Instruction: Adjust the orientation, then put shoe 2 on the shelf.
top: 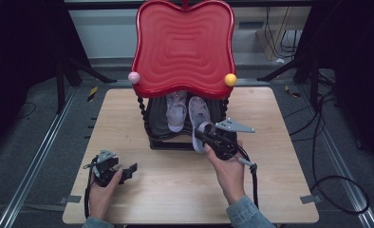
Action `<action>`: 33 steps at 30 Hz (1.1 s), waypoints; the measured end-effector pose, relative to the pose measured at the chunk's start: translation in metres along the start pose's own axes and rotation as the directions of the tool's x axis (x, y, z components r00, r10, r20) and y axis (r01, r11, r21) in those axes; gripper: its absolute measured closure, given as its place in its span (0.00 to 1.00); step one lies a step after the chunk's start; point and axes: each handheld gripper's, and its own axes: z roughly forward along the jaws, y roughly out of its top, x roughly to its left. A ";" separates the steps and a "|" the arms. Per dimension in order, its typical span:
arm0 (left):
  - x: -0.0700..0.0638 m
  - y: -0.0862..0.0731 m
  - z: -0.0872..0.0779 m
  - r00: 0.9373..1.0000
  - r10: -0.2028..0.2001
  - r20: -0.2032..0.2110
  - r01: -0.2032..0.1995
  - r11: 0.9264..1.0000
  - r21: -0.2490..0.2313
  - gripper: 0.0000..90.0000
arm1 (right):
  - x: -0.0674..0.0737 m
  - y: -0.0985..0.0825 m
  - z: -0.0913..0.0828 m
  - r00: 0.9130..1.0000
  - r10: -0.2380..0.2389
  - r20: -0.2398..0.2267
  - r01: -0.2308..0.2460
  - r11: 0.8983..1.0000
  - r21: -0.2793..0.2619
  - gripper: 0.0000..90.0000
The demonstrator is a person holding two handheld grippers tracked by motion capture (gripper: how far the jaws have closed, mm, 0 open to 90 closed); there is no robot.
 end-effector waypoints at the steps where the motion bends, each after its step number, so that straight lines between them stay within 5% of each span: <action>1: 0.000 0.000 0.000 1.000 0.001 0.000 -0.001 1.000 0.000 0.12 | 0.000 0.000 0.001 1.000 0.000 0.004 0.000 1.000 -0.002 0.96; 19: 0.000 0.000 0.000 1.000 -0.005 0.003 0.005 1.000 -0.003 0.12 | 0.001 0.007 0.016 0.995 0.002 0.097 0.004 0.998 -0.055 0.96; 33: 0.002 0.000 -0.002 1.000 -0.012 0.003 0.012 1.000 -0.007 0.12 | 0.002 0.010 0.036 0.975 -0.023 0.220 0.045 0.995 -0.094 0.96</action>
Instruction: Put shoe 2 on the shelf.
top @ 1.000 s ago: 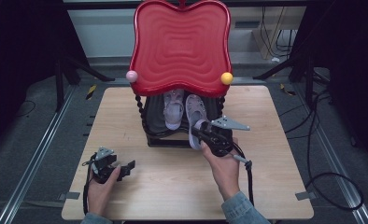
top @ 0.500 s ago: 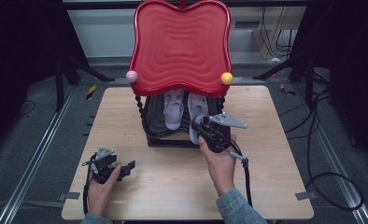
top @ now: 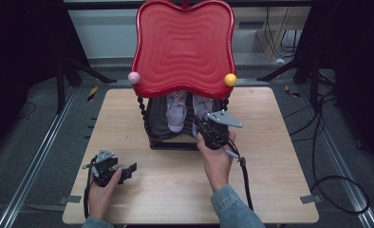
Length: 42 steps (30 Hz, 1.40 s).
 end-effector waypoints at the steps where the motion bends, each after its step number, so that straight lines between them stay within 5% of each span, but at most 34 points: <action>1: 0.000 0.000 0.000 1.000 -0.001 0.000 0.001 1.000 0.000 0.12 | 0.000 0.000 0.001 1.000 -0.003 0.007 0.003 1.000 -0.002 0.96; 23: -0.001 0.000 0.000 1.000 -0.004 0.007 0.004 1.000 -0.002 0.12 | 0.012 -0.004 0.031 0.990 -0.042 0.137 0.045 0.999 -0.017 0.96; 42: -0.002 0.000 0.001 1.000 -0.005 0.014 0.005 1.000 -0.003 0.12 | 0.020 -0.012 0.049 0.985 -0.088 0.149 0.088 0.996 0.006 0.92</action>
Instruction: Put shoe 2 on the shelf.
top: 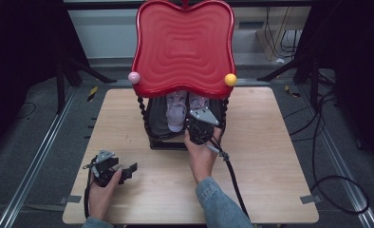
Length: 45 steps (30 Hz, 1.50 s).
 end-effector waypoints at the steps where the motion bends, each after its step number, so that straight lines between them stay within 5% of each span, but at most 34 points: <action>1: 0.000 0.000 0.000 1.000 0.001 0.001 -0.001 1.000 0.001 0.12 | 0.000 0.000 0.000 1.000 -0.002 0.000 0.002 1.000 -0.002 0.92; 7: -0.001 0.000 0.000 1.000 0.003 0.000 -0.003 1.000 0.002 0.12 | 0.002 -0.001 -0.002 1.000 -0.019 -0.006 0.019 1.000 0.001 0.81; 19: -0.002 0.000 0.000 1.000 0.011 0.000 -0.011 1.000 0.001 0.12 | 0.005 -0.005 -0.023 0.999 -0.031 -0.035 0.031 1.000 0.001 0.84; 22: -0.002 0.000 0.000 1.000 0.008 -0.001 -0.008 1.000 0.001 0.12 | 0.005 -0.005 -0.027 0.998 -0.029 -0.054 0.028 1.000 -0.004 0.77; 26: -0.002 0.000 0.000 1.000 0.008 -0.003 -0.008 1.000 0.000 0.12 | 0.005 -0.004 -0.036 0.996 -0.040 -0.082 0.040 0.999 0.002 0.54; 33: -0.002 0.000 -0.001 1.000 0.008 -0.014 -0.008 1.000 -0.003 0.09 | 0.005 -0.009 -0.064 0.986 -0.116 -0.122 0.116 0.993 -0.003 0.25; 37: -0.001 0.000 -0.001 0.999 0.018 -0.028 -0.018 1.000 -0.004 0.08 | -0.005 -0.020 -0.082 0.979 -0.163 -0.126 0.165 0.986 0.010 0.16; 45: -0.002 -0.001 0.004 0.998 0.041 -0.046 -0.040 0.999 0.023 0.06 | -0.044 -0.057 -0.101 0.984 -0.136 -0.115 0.148 0.984 0.100 0.10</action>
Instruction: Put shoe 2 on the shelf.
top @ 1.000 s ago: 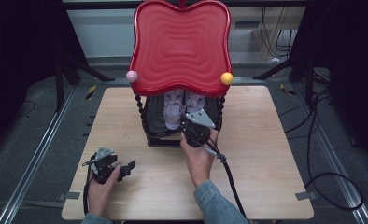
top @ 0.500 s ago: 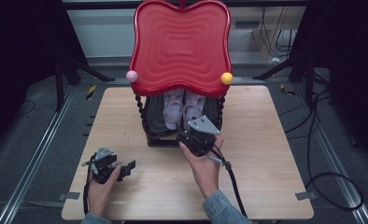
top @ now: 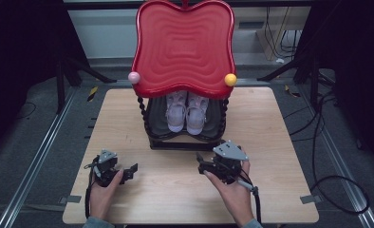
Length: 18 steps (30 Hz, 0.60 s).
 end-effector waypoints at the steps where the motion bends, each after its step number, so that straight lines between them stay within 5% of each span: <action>1: 0.000 0.000 0.001 1.000 0.004 -0.006 -0.004 1.000 0.005 0.06 | -0.004 -0.006 0.001 1.000 0.001 0.008 -0.001 1.000 0.022 0.09; 8: 0.001 -0.002 0.006 0.999 0.022 -0.038 -0.021 0.999 0.038 0.06 | -0.043 -0.050 0.012 0.999 0.017 0.033 -0.022 0.988 0.155 0.09; 13: 0.003 -0.003 0.010 0.998 0.018 -0.058 -0.015 0.998 0.064 0.06 | -0.063 -0.074 0.024 0.997 0.068 0.044 -0.077 0.964 0.254 0.09; 18: 0.002 -0.004 0.013 0.997 0.033 -0.074 -0.028 0.998 0.063 0.05 | -0.071 -0.086 0.032 0.996 0.070 0.056 -0.084 0.946 0.314 0.09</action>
